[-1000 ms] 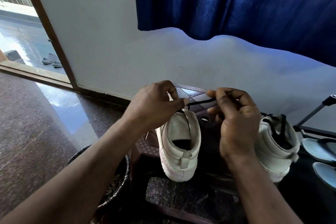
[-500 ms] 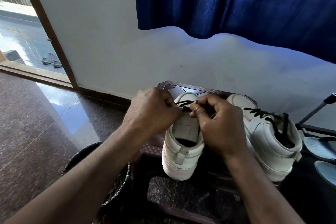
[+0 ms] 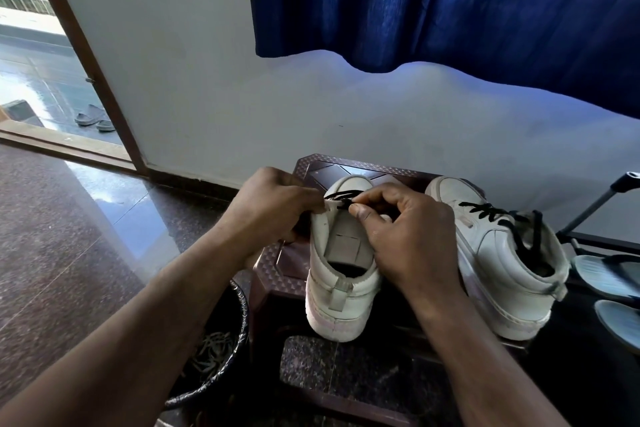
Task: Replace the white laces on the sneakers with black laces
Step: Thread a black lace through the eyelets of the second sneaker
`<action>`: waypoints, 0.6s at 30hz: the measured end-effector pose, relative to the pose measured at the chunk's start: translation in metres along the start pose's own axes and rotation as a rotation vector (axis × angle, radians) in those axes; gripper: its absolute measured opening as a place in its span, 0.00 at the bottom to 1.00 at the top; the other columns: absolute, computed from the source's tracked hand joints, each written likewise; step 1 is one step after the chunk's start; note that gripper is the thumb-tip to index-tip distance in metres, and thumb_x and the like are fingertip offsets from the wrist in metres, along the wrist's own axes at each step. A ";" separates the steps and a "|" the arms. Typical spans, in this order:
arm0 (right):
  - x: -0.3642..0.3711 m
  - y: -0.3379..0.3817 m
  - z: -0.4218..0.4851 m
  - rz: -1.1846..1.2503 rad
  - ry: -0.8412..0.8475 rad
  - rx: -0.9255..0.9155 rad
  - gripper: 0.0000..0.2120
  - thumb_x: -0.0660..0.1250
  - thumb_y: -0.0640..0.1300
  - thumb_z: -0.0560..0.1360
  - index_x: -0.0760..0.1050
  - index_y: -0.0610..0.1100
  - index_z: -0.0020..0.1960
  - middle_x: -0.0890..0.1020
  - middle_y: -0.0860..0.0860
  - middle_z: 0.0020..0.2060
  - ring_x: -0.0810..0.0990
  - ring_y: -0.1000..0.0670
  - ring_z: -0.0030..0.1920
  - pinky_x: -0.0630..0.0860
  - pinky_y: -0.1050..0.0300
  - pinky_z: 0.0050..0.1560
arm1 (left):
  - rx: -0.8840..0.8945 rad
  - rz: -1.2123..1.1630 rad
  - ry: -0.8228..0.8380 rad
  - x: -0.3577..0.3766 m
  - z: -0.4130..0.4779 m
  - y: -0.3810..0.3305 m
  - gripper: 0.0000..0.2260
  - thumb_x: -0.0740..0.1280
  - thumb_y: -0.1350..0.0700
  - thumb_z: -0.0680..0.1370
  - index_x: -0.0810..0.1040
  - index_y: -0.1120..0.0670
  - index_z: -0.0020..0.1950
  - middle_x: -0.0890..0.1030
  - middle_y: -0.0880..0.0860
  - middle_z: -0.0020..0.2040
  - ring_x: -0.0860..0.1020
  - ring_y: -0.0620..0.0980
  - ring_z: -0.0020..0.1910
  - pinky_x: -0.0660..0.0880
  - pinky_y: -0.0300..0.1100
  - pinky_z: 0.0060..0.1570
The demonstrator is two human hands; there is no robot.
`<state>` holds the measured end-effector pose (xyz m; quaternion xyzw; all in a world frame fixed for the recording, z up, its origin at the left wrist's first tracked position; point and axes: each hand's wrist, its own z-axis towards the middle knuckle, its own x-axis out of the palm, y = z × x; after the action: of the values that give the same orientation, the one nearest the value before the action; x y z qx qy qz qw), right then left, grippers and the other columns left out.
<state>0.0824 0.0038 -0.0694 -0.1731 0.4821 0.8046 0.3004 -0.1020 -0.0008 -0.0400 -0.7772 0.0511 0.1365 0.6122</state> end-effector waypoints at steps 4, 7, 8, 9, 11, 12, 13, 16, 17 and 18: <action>0.001 0.000 0.001 0.022 0.055 -0.003 0.03 0.79 0.48 0.71 0.86 0.55 0.42 0.85 0.63 0.36 0.82 0.62 0.40 0.80 0.59 0.44 | -0.002 -0.071 0.055 0.000 -0.002 0.001 0.09 0.76 0.57 0.67 0.85 0.62 0.40 0.83 0.69 0.42 0.82 0.58 0.36 0.82 0.66 0.49; 0.003 0.001 0.003 -0.002 0.083 -0.042 0.03 0.79 0.47 0.70 0.85 0.53 0.41 0.85 0.62 0.36 0.82 0.59 0.41 0.80 0.56 0.45 | 0.000 -0.093 0.081 0.000 -0.002 0.002 0.09 0.77 0.57 0.68 0.86 0.62 0.43 0.85 0.69 0.47 0.84 0.60 0.40 0.84 0.63 0.50; 0.004 0.001 0.003 -0.018 0.085 -0.063 0.03 0.78 0.47 0.70 0.85 0.53 0.41 0.85 0.61 0.36 0.82 0.58 0.41 0.80 0.54 0.46 | 0.002 -0.092 0.085 0.001 -0.002 0.002 0.10 0.77 0.57 0.69 0.86 0.63 0.44 0.85 0.68 0.47 0.85 0.60 0.41 0.84 0.63 0.50; 0.005 0.001 0.003 -0.036 0.087 -0.082 0.03 0.78 0.47 0.69 0.84 0.52 0.40 0.84 0.61 0.36 0.82 0.56 0.41 0.79 0.52 0.47 | 0.008 -0.090 0.086 0.001 -0.002 0.002 0.09 0.78 0.58 0.70 0.86 0.63 0.44 0.85 0.68 0.47 0.85 0.60 0.41 0.84 0.63 0.50; 0.005 0.001 0.003 -0.079 0.096 -0.119 0.03 0.77 0.48 0.69 0.83 0.52 0.40 0.83 0.60 0.36 0.80 0.52 0.42 0.78 0.50 0.46 | 0.018 -0.091 0.084 0.003 -0.003 0.002 0.06 0.77 0.59 0.73 0.86 0.63 0.44 0.85 0.67 0.45 0.84 0.58 0.39 0.84 0.59 0.50; 0.005 0.001 0.003 -0.098 0.101 -0.139 0.04 0.77 0.49 0.69 0.82 0.52 0.40 0.83 0.60 0.36 0.78 0.52 0.42 0.76 0.50 0.46 | 0.025 -0.092 0.084 0.003 -0.003 0.001 0.05 0.76 0.60 0.74 0.87 0.62 0.43 0.86 0.66 0.43 0.84 0.57 0.38 0.83 0.56 0.48; 0.005 0.001 0.003 -0.112 0.103 -0.161 0.05 0.76 0.49 0.69 0.81 0.52 0.39 0.82 0.60 0.35 0.76 0.52 0.41 0.75 0.49 0.46 | 0.033 -0.092 0.086 0.004 -0.003 0.001 0.04 0.76 0.60 0.74 0.87 0.61 0.43 0.86 0.63 0.41 0.83 0.55 0.37 0.83 0.54 0.47; 0.005 0.001 0.003 -0.135 0.101 -0.178 0.07 0.77 0.51 0.68 0.79 0.52 0.38 0.80 0.60 0.34 0.73 0.52 0.40 0.74 0.49 0.45 | 0.051 -0.081 0.096 0.005 -0.004 0.001 0.05 0.76 0.59 0.74 0.87 0.60 0.43 0.85 0.59 0.38 0.82 0.53 0.35 0.81 0.49 0.43; 0.006 0.001 0.004 -0.143 0.098 -0.172 0.08 0.77 0.51 0.68 0.79 0.51 0.37 0.80 0.60 0.34 0.72 0.52 0.40 0.74 0.49 0.44 | 0.054 -0.074 0.100 0.005 -0.004 0.001 0.05 0.76 0.58 0.74 0.88 0.60 0.43 0.86 0.61 0.39 0.83 0.54 0.36 0.81 0.50 0.43; 0.006 0.001 0.003 -0.150 0.094 -0.168 0.08 0.77 0.51 0.68 0.78 0.51 0.37 0.79 0.59 0.34 0.72 0.52 0.40 0.74 0.49 0.44 | 0.058 -0.070 0.103 0.005 -0.003 0.001 0.05 0.76 0.58 0.74 0.88 0.60 0.43 0.86 0.63 0.42 0.83 0.56 0.38 0.82 0.52 0.45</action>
<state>0.0769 0.0085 -0.0708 -0.2709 0.4122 0.8084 0.3213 -0.0968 -0.0036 -0.0420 -0.7665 0.0594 0.0732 0.6353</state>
